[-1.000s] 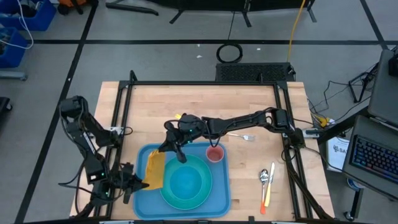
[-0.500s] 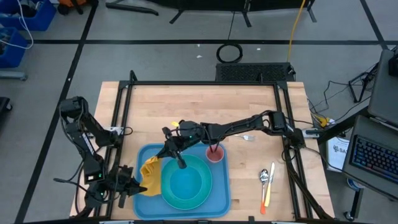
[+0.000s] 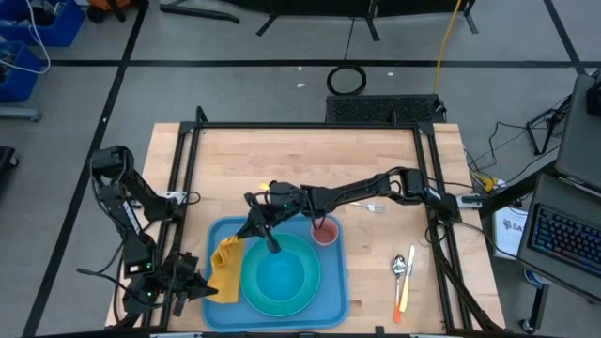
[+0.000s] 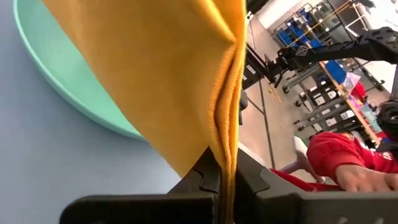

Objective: Set up tray
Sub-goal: Put the yellow table napkin on the serving tray to the left of the light blue plate

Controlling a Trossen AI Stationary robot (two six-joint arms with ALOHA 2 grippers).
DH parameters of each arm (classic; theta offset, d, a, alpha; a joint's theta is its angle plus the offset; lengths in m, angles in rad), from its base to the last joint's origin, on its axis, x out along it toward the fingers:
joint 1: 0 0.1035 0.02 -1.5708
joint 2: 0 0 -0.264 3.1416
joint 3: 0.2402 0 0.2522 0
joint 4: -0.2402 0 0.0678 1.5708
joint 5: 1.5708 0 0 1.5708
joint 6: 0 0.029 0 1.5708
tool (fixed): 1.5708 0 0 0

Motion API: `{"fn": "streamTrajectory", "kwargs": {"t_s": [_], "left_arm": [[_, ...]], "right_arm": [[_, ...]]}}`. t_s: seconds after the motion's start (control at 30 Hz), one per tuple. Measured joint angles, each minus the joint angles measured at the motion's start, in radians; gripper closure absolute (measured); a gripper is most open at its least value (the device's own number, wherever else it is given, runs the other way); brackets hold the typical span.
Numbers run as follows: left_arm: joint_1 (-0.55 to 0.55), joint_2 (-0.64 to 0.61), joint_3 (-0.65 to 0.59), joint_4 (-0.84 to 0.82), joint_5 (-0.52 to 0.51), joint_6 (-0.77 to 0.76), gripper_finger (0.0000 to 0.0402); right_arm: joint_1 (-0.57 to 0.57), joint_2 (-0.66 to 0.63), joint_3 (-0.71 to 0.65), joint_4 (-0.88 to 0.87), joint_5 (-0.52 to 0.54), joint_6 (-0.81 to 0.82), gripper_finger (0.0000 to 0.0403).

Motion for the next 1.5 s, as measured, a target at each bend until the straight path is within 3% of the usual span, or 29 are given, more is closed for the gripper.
{"fn": "streamTrajectory", "kwargs": {"t_s": [0.37, 1.07, 1.5], "left_arm": [[0.003, 0.098, 0.001, 0.002, 0.044, -0.142, 0.0394], [0.064, 0.104, 0.001, -0.002, 0.143, -0.103, 0.0394], [0.064, 0.104, 0.001, 0.000, 0.177, -0.091, 0.0292]], "right_arm": [[-0.002, 0.000, 0.000, -0.002, 0.001, 0.009, 0.0403], [-0.020, 0.029, 0.000, 0.000, 0.032, 0.081, 0.0403], [-0.036, 0.028, 0.000, -0.003, 0.034, 0.110, 0.0403]]}}
